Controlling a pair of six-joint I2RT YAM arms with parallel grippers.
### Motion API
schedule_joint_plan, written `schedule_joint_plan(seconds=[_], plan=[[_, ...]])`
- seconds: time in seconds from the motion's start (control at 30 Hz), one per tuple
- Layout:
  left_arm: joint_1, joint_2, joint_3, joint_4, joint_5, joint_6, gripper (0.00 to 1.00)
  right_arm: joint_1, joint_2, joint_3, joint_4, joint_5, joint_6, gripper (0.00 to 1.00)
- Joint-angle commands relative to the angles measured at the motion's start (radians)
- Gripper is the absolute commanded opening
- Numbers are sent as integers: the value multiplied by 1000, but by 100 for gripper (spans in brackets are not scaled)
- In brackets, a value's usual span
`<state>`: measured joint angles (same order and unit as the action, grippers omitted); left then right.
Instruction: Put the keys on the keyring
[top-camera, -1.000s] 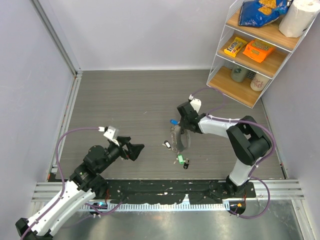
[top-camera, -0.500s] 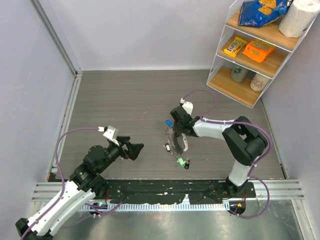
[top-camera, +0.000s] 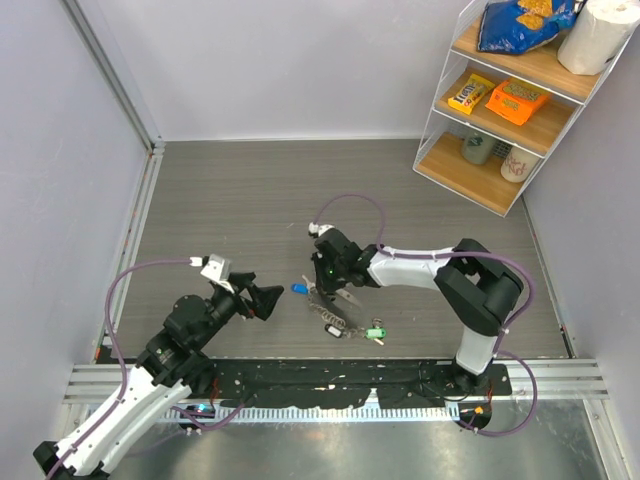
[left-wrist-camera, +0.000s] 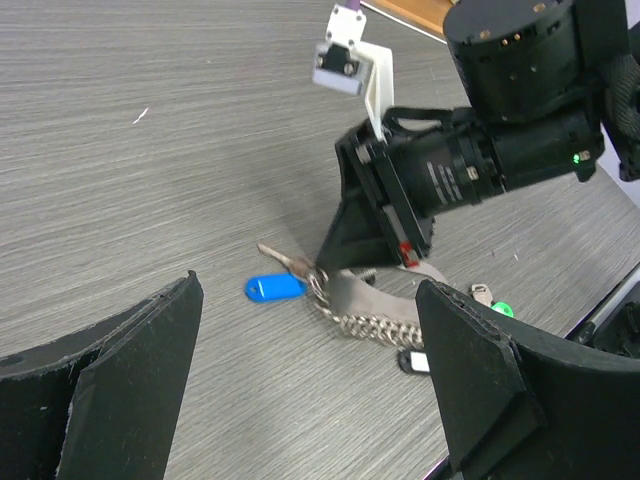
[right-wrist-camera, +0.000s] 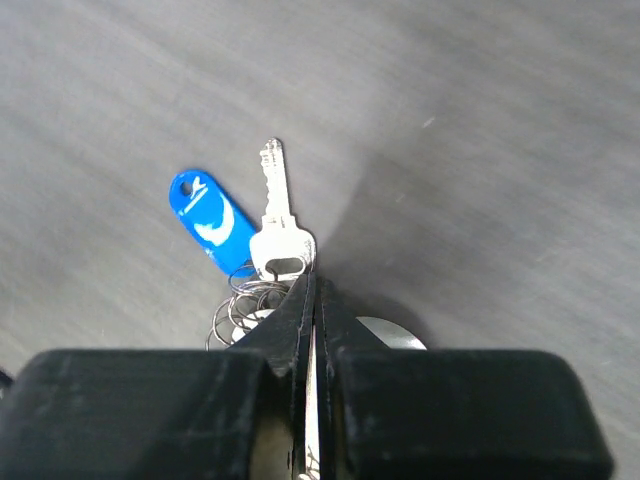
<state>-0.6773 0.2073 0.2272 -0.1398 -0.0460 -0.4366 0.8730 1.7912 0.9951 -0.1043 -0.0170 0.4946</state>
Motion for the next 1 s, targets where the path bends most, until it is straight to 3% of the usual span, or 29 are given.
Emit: schedule_joint_plan(seconds=[0.0,0.2,0.37,0.47,0.7,0.97], plan=[[5,-22,-5,8,-26,9,95,50,-81,16,-152,-104,-174,5],[4,-32,-11,8,-35,7,95,64,-255,22,-173,-23,-251,5],[5,-31,-17,16,-40,6,95,63,-415,8,-239,87,-202,5],[4,-23,-15,23,-37,6,95,66,-484,-48,-314,63,-127,5],[4,-9,-19,39,-29,1,95,78,-634,-294,-298,75,74,5],[5,-14,-38,57,-46,-1,95,95,-681,-400,-192,-35,122,5]])
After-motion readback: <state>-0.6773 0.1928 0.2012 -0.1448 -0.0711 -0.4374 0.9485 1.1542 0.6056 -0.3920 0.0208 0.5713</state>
